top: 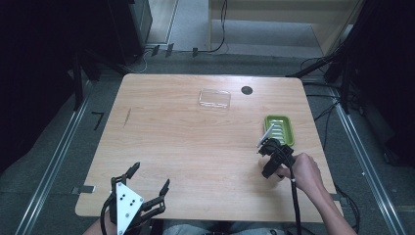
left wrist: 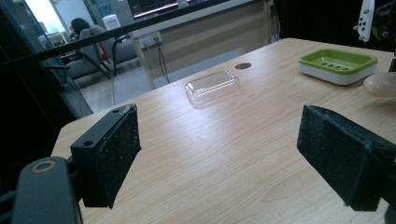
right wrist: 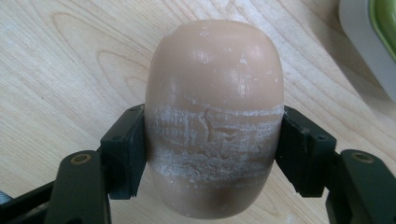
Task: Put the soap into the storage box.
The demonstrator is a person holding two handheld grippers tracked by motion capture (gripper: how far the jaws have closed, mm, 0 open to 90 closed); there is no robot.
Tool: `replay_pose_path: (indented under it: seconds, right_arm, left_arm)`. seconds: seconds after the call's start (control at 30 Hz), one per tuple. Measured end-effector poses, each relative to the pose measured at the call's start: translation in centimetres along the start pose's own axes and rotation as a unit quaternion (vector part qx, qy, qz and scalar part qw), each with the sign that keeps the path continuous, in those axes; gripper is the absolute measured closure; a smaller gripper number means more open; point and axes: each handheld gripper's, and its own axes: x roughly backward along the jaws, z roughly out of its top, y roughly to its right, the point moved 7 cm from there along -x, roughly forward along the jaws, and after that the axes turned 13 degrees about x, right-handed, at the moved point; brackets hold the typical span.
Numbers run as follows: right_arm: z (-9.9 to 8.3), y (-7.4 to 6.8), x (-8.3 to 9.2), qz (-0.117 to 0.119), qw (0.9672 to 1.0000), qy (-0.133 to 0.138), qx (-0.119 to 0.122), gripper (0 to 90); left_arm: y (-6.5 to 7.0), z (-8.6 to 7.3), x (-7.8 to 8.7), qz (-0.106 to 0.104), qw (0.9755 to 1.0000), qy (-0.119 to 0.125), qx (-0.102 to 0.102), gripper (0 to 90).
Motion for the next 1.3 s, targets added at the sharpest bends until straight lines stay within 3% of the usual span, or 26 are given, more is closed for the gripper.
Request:
replay_pose_path:
  seconds: [0.5,1.3]
  right_arm:
    - [-1.1,1.0,0.1,0.001,0.9997,-0.012,-0.022,33.1]
    - [-2.4,2.9,1.1,0.001,0.9983,0.001,-0.058,33.1]
  left_arm:
    - [0.0,0.0,0.0,0.000,1.0000,0.001,0.001,13.9]
    - [0.0,0.0,0.0,0.000,1.0000,-0.001,-0.002,13.9]
